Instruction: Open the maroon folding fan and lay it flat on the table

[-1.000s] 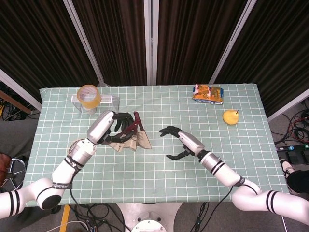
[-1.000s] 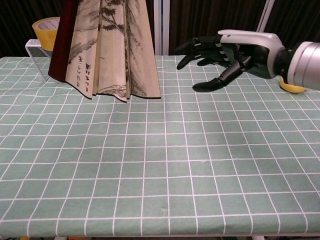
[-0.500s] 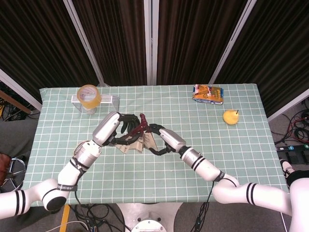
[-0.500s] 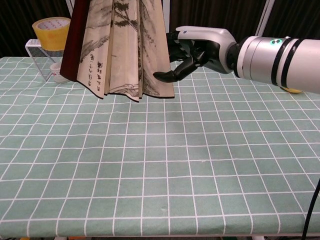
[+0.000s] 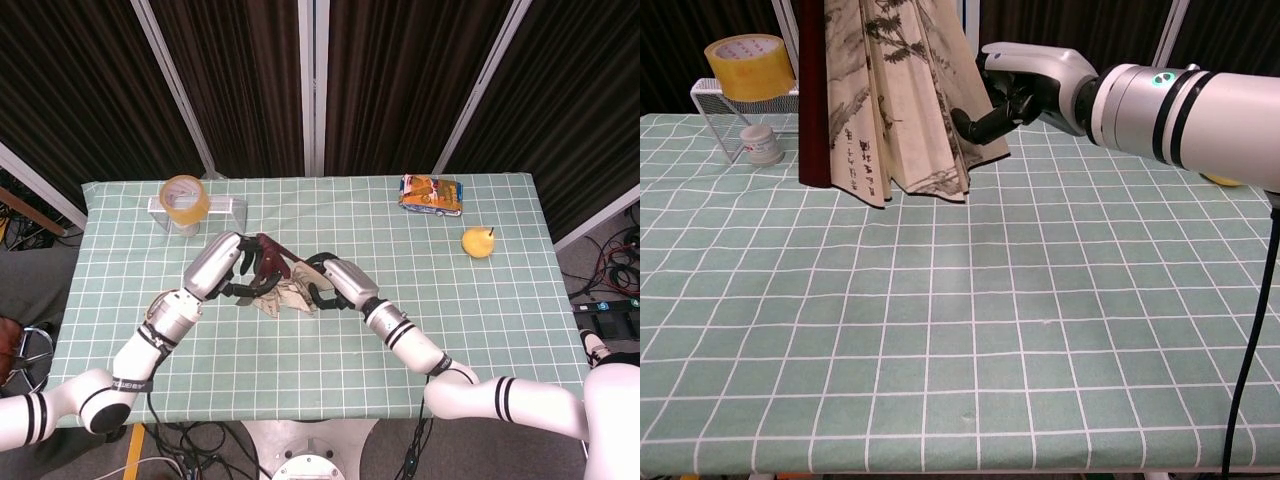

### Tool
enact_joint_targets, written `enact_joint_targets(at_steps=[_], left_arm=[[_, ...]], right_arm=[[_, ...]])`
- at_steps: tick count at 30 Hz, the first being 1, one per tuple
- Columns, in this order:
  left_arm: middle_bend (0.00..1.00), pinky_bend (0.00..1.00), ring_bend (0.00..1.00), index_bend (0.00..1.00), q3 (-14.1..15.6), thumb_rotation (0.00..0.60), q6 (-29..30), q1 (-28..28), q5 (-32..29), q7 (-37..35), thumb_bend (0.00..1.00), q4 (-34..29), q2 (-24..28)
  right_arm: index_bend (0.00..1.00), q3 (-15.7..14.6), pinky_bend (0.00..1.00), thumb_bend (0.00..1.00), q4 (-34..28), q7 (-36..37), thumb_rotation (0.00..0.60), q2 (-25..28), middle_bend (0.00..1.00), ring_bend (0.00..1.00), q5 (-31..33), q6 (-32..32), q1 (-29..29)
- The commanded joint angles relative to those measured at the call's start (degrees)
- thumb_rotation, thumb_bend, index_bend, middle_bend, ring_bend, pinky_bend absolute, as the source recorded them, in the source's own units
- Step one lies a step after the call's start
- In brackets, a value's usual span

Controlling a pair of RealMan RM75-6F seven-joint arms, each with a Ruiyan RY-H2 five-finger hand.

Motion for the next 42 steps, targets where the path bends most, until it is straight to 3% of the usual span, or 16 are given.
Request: enact_joint_targets(at_steps=[1, 8, 22, 31, 42], left_arm=[[0.72, 0.76, 0.68, 0.68, 0.51, 0.6, -0.71, 0.05, -0.24, 0.36, 0.47, 0.49, 0.65], [0.72, 0.76, 0.68, 0.68, 1.88, 0.6, -1.74, 0.6, -0.92, 2.18, 0.47, 2.06, 2.6], [0.74, 0.79, 0.69, 0.69, 3.65, 0.6, -4.42, 0.0, -0.39, 7.36, 0.48, 1.86, 6.22], [0.73, 0.79, 0.69, 0.69, 4.97, 0.6, -9.3, -1.91, -3.99, 17.17, 0.47, 1.81, 10.41], [0.72, 0.79, 0.69, 0.69, 5.57, 0.6, -7.35, -2.73, -9.9, 31.61, 0.47, -0.84, 10.84]], right_arm=[[0.64, -0.16, 0.11, 0.63, -0.78, -1.77, 0.6, 0.95, 0.46, 0.17, 0.6, 0.8, -0.23], [0.65, -0.73, 0.11, 0.63, -2.87, -5.05, 0.6, 3.95, 0.46, 0.18, 0.69, 3.03, -1.62], [0.65, -0.09, 0.11, 0.63, -3.77, -3.8, 0.6, 6.4, 0.46, 0.18, -2.42, 6.54, -4.29], [0.65, 0.02, 0.11, 0.63, -5.71, -5.42, 0.6, 11.26, 0.46, 0.18, -5.75, 9.93, -6.53], [0.65, -1.22, 0.11, 0.63, -10.4, -7.71, 0.6, 17.5, 0.46, 0.18, -9.69, 13.14, -9.56]])
